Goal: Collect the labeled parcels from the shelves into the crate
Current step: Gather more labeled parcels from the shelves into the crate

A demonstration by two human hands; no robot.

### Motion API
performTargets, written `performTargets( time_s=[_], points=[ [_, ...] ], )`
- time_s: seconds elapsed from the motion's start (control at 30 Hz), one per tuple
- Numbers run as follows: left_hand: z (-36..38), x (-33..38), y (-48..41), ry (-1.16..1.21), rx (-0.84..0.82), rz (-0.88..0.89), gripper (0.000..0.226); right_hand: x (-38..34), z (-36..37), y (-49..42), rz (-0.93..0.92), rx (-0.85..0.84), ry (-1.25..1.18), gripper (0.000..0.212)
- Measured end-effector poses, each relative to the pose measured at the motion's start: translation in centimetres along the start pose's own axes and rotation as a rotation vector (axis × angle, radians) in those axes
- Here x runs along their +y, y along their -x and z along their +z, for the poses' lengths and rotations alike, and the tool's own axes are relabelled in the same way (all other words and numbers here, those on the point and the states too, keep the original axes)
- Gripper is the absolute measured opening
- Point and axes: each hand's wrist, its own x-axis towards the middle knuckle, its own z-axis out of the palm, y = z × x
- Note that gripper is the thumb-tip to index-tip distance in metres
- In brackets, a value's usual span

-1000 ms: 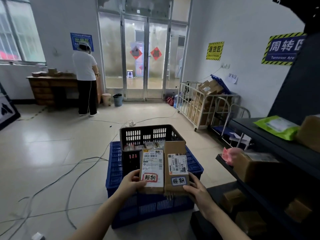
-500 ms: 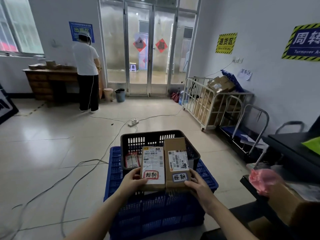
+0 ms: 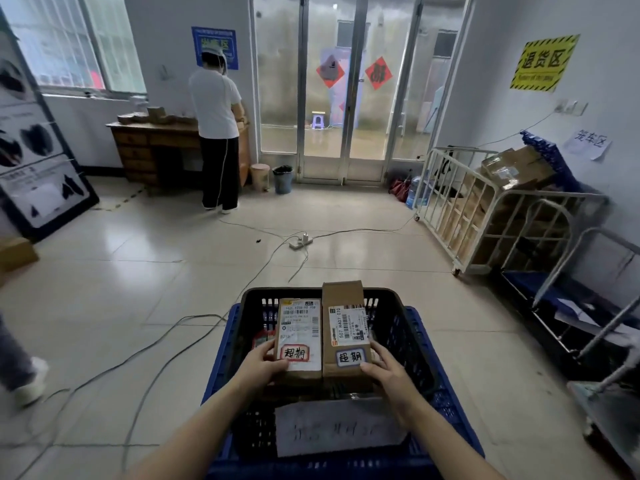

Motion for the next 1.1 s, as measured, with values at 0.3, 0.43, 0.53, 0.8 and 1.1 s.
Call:
performTargets(
  time_s=[0.3, 0.43, 0.53, 0.8, 1.1],
  points=[
    [-1.3, -1.1, -6.4, -0.045, 0.160, -0.127, 0.050, 2.2, 0.5, -10.3, 0.109, -0.108, 0.044, 0.048],
    [-1.8, -2.6, -9.1, -0.077, 0.210, -0.171, 0.048, 3.9, 1.5, -14.0, 0.175, -0.125, 0.105, 0.050],
    [-2.2, -3.8, -11.5, -0.104, 0.251, -0.206, 0.050, 5.3, 2.4, -16.8, 0.229, -0.152, 0.122, 0.050],
    [-4.3, -7.1, -18.2, -0.159, 0.300, -0.339, 0.051, 9.3, 5.2, -23.1, 0.386, -0.180, 0.120, 0.039],
    [-5.5, -9.9, -22.4, -0.200, 0.266, -0.424, 0.046, 13.0, 6.2, -26.6, 0.448, -0.176, 0.174, 0.051]
  ],
)
